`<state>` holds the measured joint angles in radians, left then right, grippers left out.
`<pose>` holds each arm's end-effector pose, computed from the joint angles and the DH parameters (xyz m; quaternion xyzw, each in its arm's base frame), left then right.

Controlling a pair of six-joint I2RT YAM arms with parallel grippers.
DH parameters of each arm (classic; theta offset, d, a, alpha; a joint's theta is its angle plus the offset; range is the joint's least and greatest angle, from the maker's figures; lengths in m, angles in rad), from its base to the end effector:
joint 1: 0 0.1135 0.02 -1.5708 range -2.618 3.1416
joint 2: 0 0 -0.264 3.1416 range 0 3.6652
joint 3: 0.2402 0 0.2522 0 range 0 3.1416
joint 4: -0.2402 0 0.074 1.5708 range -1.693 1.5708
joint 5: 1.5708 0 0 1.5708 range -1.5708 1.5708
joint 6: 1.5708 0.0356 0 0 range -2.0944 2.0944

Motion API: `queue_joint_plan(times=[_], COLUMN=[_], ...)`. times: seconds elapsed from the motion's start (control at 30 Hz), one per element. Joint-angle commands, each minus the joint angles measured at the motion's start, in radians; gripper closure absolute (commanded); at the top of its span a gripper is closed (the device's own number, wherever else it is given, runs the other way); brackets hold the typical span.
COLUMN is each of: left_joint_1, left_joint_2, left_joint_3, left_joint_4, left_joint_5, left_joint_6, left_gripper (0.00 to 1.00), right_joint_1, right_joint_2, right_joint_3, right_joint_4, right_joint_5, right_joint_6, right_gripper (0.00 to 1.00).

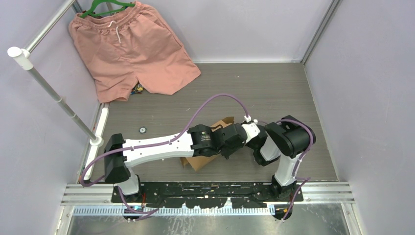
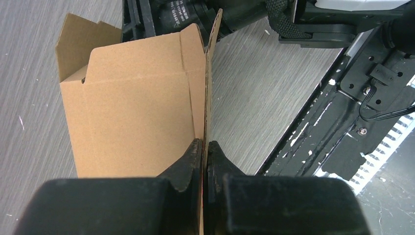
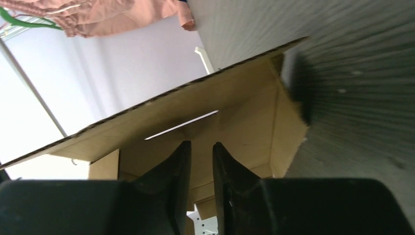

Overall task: Fold the paper box
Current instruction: Fold the paper box at the center of the board.

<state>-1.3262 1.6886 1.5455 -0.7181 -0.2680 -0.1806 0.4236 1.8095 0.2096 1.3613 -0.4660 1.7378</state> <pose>0.0994 -0.3592 0.3179 0.4647 0.8061 -0.1442 0.3368 0.2105 0.1124 0.0984 0.3543 0.6928 0.6159 0.1228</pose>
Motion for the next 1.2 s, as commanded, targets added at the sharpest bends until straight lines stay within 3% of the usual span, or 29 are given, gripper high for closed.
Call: queue_joint_plan(times=[0.0,0.43,0.57,0.73,0.83,0.97,1.17], left_joint_1=[0.001,0.006,0.007,0.011,0.012,0.012,0.017], left_joint_2=[-0.042,-0.043,-0.047,-0.050,-0.044,-0.039,-0.046], left_joint_3=[0.016,0.021,0.018,0.019,0.019,0.021,0.013], left_joint_4=[-0.004,-0.010,-0.012,-0.010,-0.007,-0.007,0.002], left_joint_5=[0.026,0.029,0.030,0.038,0.045,0.047,0.059], left_joint_6=[-0.017,-0.017,-0.023,-0.029,-0.031,-0.031,-0.038], left_gripper=[0.95,0.95,0.94,0.94,0.94,0.94,0.94], right_joint_1=[0.006,-0.069,-0.091,-0.092,-0.091,-0.090,-0.091], right_joint_2=[0.036,0.052,-0.056,-0.353,-0.500,-0.585,-0.584], right_joint_3=[0.006,0.034,0.075,0.195,0.255,0.271,0.202], right_joint_4=[0.067,0.013,-0.276,-0.904,-1.158,-1.287,-1.252], right_joint_5=[-0.001,-0.117,-0.138,-0.056,0.000,0.039,0.104], right_joint_6=[-0.058,-0.231,-0.404,-0.755,-0.881,-0.948,-0.952], right_gripper=[0.68,0.58,0.58,0.52,0.48,0.47,0.54])
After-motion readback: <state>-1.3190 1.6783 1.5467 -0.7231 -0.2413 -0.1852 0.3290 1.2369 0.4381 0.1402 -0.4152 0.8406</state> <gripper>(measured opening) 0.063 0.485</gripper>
